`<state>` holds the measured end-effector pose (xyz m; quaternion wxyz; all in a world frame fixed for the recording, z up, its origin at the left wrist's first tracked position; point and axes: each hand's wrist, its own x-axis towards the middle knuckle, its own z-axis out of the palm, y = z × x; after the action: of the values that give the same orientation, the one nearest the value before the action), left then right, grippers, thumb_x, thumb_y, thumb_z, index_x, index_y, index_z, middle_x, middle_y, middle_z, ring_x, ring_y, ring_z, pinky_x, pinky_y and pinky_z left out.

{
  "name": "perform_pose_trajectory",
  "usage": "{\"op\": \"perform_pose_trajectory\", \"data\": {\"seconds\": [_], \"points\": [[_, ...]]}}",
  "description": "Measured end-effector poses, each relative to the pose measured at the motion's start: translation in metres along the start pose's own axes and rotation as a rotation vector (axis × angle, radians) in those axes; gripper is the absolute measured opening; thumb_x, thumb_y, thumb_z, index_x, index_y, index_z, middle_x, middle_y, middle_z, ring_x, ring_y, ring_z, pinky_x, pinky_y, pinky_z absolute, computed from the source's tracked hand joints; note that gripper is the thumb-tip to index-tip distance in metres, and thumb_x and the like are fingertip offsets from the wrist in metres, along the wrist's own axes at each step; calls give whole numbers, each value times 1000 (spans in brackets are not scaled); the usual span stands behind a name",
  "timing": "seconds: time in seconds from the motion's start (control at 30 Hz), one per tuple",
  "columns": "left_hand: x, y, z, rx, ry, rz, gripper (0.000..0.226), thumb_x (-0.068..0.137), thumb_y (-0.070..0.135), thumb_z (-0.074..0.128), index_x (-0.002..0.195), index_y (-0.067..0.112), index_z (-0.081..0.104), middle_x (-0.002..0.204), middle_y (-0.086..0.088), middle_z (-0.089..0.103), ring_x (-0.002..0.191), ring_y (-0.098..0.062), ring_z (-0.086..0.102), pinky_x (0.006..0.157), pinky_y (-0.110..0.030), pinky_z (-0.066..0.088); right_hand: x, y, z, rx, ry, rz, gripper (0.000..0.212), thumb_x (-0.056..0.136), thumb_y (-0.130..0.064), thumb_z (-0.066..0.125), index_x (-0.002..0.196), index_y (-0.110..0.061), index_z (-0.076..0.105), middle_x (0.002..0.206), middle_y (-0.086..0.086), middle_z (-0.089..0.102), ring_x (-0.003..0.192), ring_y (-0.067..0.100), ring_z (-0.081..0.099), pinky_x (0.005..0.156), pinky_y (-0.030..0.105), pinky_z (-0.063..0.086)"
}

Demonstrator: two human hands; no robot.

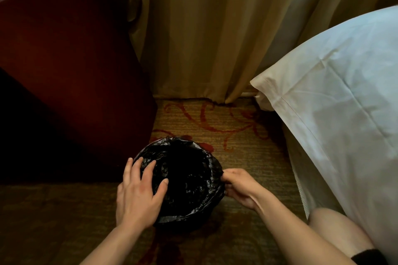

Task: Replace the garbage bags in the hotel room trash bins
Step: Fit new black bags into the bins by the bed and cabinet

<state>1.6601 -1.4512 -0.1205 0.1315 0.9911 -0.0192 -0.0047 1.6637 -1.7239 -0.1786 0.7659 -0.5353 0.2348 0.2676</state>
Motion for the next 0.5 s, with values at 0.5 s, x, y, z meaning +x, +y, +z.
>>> {"op": "perform_pose_trajectory", "data": {"seconds": [0.5], "points": [[-1,1,-2,-31,17,3,76,86,70,23,148,29,39,161,-5,24,153,-19,-1,116,-49,27,-5,6,23,-295,457,-327,17,92,1,61,91,-16,66,90,5,67,77,18,62,67,33,52]]}}
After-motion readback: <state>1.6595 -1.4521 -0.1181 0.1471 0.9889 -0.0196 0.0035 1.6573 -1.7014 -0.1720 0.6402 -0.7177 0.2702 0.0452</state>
